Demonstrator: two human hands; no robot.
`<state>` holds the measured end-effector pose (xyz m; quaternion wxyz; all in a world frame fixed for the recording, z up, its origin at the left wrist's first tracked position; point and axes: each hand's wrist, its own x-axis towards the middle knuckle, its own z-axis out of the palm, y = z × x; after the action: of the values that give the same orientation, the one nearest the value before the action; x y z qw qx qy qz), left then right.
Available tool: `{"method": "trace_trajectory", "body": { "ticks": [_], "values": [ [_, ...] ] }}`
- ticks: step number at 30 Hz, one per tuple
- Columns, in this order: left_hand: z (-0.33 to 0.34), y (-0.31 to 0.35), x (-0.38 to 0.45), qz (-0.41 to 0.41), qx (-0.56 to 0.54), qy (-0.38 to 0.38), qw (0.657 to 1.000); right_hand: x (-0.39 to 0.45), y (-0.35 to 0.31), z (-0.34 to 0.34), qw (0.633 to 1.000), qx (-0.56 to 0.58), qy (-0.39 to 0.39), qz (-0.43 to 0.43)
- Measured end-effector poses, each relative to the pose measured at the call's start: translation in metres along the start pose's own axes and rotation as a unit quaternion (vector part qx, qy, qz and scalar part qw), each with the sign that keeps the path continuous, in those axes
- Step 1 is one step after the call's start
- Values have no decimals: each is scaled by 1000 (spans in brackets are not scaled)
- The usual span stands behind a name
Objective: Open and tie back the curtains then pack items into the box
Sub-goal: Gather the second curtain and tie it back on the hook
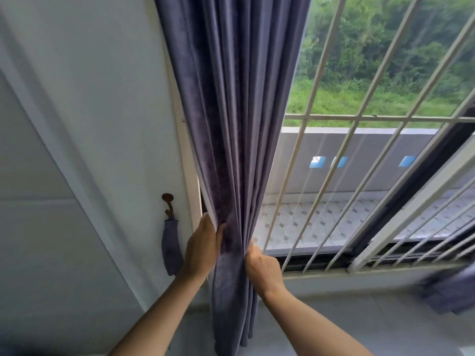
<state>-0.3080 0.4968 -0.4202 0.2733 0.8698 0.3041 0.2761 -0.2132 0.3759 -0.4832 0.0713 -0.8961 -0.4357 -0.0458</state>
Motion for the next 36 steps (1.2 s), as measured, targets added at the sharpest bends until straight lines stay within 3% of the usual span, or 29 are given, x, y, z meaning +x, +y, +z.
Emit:
{"method": "trace_trajectory", "body": {
  "ticks": [3,8,13,20,24,26,33,36],
  "values": [
    [2,-12,-2,24,-61,-20,998,3,-8,3,1000,6,-9,-6],
    [8,-17,12,83,-49,-13,995,-9,-21,21,999,-3,-39,-7],
    [33,-1,19,-18,-72,-10,997,-2,-36,16,996,-48,-68,21],
    [24,-13,15,31,-72,1,997,7,-37,14,994,-30,-96,47],
    [22,-19,12,8,-79,14,997,12,-37,8,990,-33,-122,56],
    [20,-22,8,-4,-86,16,996,10,-29,21,998,-53,-45,6],
    [11,-7,-3,12,-122,-26,992,15,-25,23,995,-61,-60,54],
    [10,-6,-5,18,-151,-77,985,18,-25,27,999,-21,-17,33]
  ]
}}
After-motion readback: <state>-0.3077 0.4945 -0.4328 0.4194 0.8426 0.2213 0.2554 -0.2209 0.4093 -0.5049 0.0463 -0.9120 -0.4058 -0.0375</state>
